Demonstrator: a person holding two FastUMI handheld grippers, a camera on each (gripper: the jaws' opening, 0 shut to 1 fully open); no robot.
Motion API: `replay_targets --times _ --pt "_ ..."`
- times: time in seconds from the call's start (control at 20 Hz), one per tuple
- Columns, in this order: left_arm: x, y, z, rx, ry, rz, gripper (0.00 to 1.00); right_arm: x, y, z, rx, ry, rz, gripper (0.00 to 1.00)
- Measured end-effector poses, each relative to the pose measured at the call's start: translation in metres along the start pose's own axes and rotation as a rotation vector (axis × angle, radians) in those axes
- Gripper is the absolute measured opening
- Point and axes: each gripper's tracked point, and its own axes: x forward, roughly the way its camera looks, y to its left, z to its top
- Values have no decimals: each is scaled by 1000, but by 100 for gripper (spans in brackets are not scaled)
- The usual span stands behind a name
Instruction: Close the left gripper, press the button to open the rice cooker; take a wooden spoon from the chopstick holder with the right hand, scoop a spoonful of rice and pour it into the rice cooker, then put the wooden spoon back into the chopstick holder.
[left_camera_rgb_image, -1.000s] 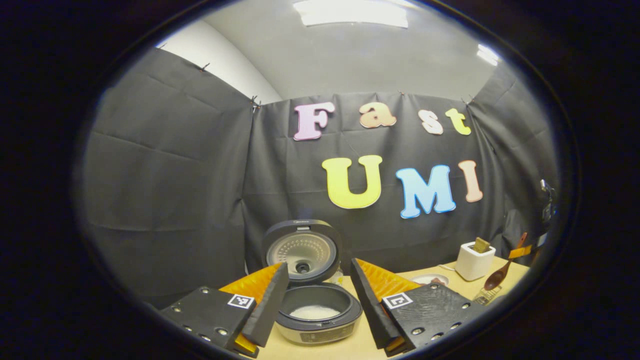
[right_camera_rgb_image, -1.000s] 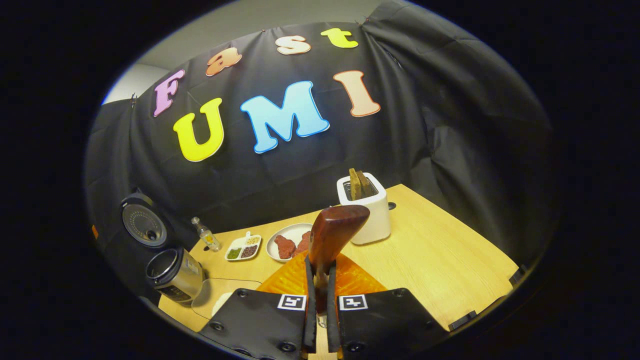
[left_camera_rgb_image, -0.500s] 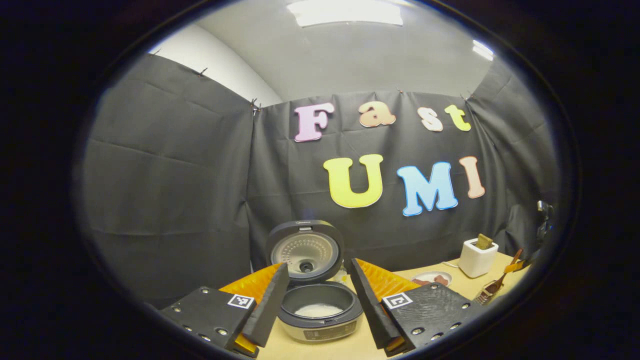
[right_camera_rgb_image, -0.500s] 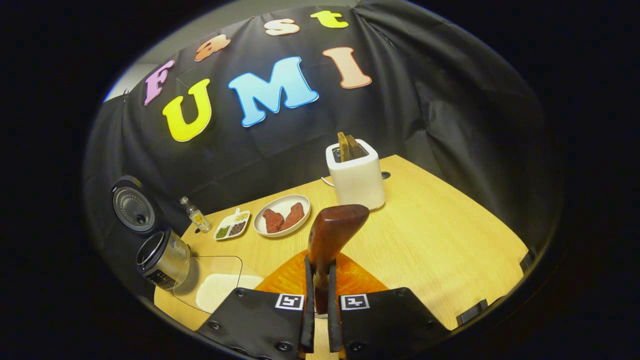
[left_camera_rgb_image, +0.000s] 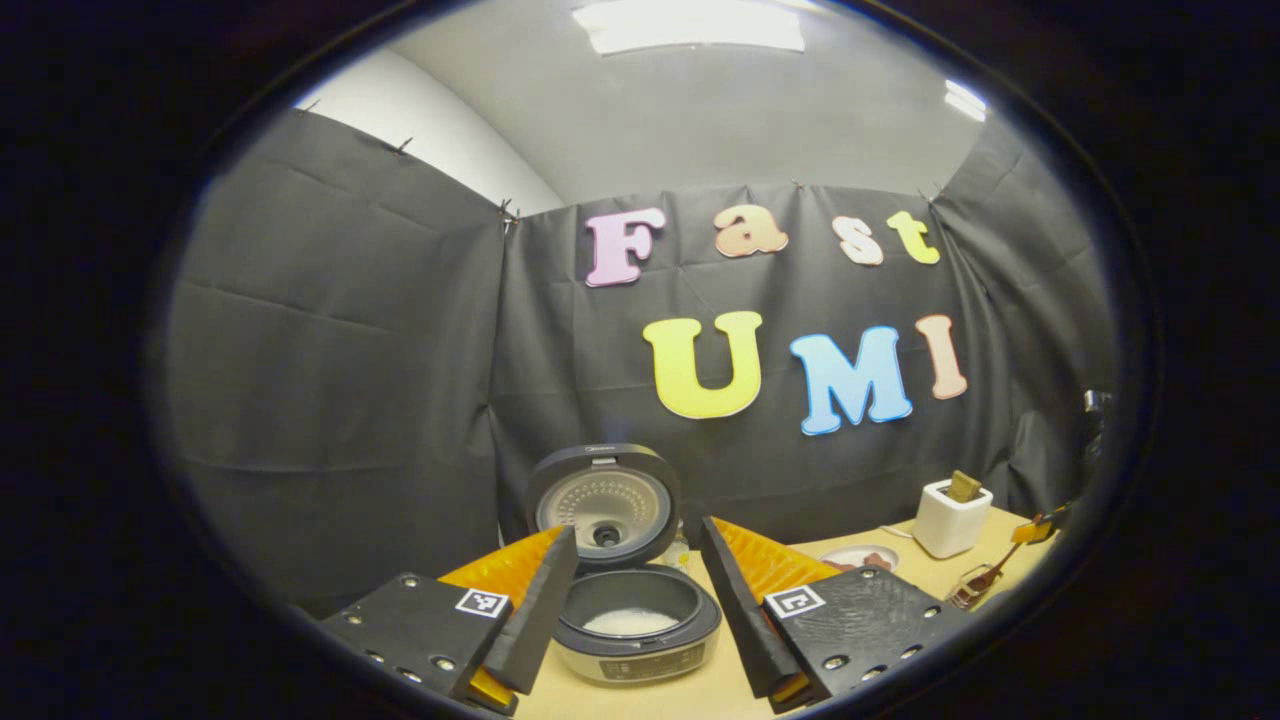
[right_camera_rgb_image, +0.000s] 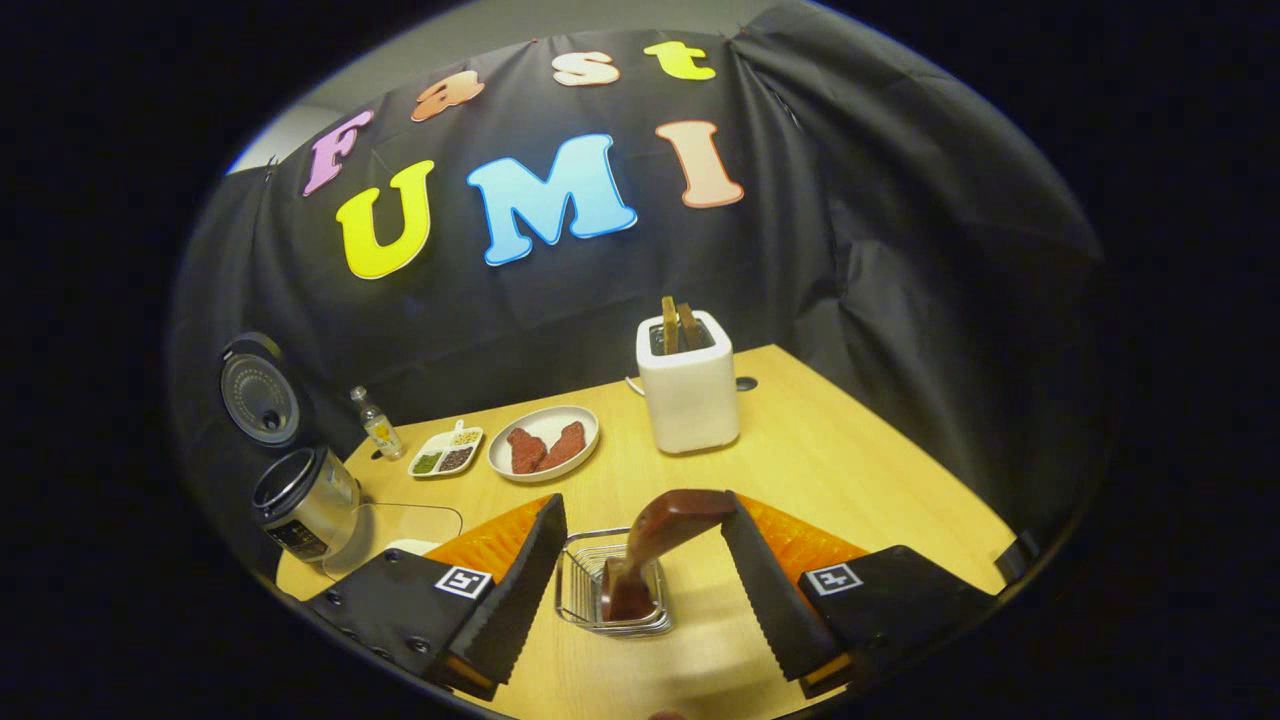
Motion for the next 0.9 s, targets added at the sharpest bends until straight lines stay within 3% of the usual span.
replay_targets --times 0.5,0.9 --pt "80 5 20 -23 22 -17 77 -78 9 83 -180 -199 -37 98" --pt "193 45 48 -56 21 11 80 -103 17 99 -205 -251 -107 98"
